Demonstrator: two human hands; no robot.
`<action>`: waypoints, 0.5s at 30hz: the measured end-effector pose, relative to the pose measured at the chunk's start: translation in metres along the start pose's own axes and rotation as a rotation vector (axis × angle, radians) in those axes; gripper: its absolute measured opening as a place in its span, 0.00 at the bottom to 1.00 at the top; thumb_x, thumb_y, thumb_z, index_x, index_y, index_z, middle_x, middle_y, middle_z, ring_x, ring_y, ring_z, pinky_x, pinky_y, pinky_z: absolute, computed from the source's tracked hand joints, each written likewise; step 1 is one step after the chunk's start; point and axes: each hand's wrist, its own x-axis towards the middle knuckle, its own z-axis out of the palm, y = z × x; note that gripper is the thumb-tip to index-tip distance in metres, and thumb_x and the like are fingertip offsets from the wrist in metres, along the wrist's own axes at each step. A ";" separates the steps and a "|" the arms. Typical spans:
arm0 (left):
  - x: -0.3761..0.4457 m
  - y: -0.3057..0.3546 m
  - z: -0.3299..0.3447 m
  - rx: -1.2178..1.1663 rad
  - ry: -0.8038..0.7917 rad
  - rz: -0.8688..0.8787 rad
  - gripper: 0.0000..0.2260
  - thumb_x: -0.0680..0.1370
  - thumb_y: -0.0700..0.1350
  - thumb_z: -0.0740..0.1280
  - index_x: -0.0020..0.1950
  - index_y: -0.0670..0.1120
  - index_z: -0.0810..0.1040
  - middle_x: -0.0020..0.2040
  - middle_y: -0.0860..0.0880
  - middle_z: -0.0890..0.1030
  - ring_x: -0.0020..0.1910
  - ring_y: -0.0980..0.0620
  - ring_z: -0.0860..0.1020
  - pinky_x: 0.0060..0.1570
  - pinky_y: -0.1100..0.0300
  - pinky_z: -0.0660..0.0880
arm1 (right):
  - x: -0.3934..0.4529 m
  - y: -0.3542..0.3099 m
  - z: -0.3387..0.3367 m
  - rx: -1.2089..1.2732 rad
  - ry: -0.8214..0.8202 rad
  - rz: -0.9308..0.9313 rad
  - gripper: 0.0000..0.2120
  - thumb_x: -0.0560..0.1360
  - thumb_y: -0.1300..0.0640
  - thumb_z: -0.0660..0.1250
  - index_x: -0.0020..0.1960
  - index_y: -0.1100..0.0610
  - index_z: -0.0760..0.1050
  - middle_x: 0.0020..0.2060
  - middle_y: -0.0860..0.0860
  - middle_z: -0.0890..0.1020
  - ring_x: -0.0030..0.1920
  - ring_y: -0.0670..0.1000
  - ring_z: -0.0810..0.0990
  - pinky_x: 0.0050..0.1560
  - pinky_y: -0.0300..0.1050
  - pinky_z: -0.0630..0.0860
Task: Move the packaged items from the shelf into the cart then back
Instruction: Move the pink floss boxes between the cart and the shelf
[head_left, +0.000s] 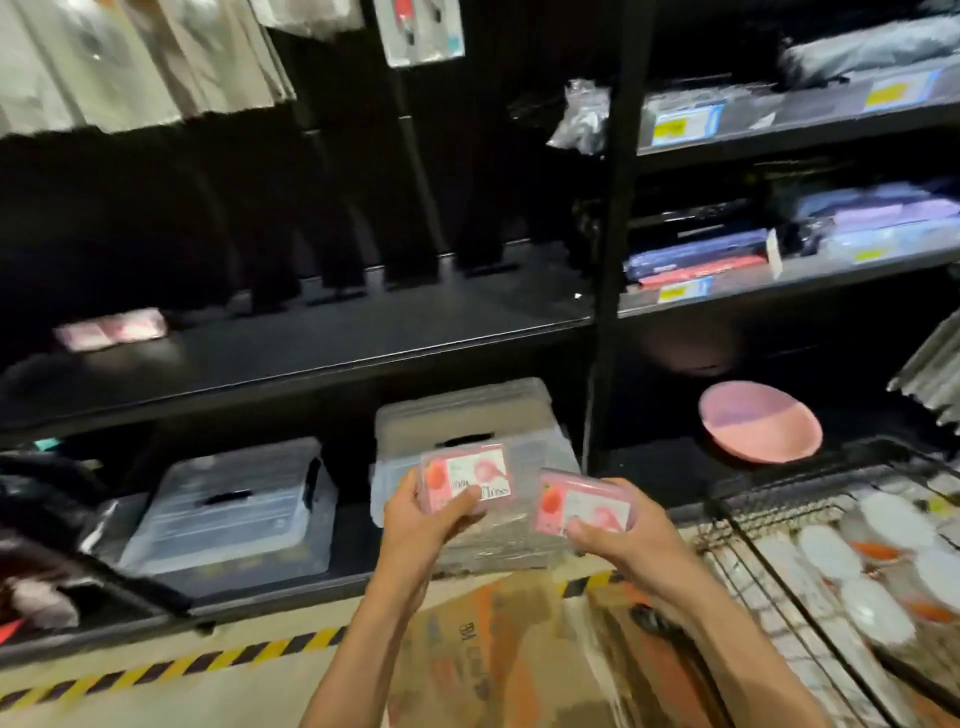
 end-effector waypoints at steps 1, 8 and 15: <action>-0.002 0.005 -0.032 -0.001 0.037 0.016 0.14 0.72 0.35 0.72 0.56 0.44 0.76 0.48 0.44 0.84 0.42 0.50 0.84 0.42 0.59 0.81 | 0.007 0.000 0.032 -0.005 -0.038 -0.001 0.32 0.55 0.48 0.79 0.57 0.52 0.75 0.48 0.51 0.85 0.45 0.48 0.84 0.37 0.41 0.77; -0.014 0.026 -0.226 0.029 0.294 0.060 0.16 0.72 0.40 0.74 0.56 0.51 0.76 0.52 0.47 0.82 0.51 0.50 0.81 0.49 0.52 0.81 | 0.041 -0.006 0.231 -0.066 -0.271 0.010 0.25 0.61 0.60 0.81 0.56 0.55 0.76 0.46 0.52 0.85 0.46 0.50 0.84 0.42 0.43 0.80; -0.008 0.041 -0.348 -0.072 0.476 0.103 0.18 0.71 0.38 0.74 0.60 0.44 0.75 0.52 0.43 0.82 0.50 0.47 0.83 0.48 0.52 0.81 | 0.082 -0.015 0.365 -0.122 -0.476 -0.005 0.29 0.58 0.56 0.81 0.56 0.57 0.75 0.48 0.55 0.85 0.51 0.57 0.83 0.52 0.56 0.79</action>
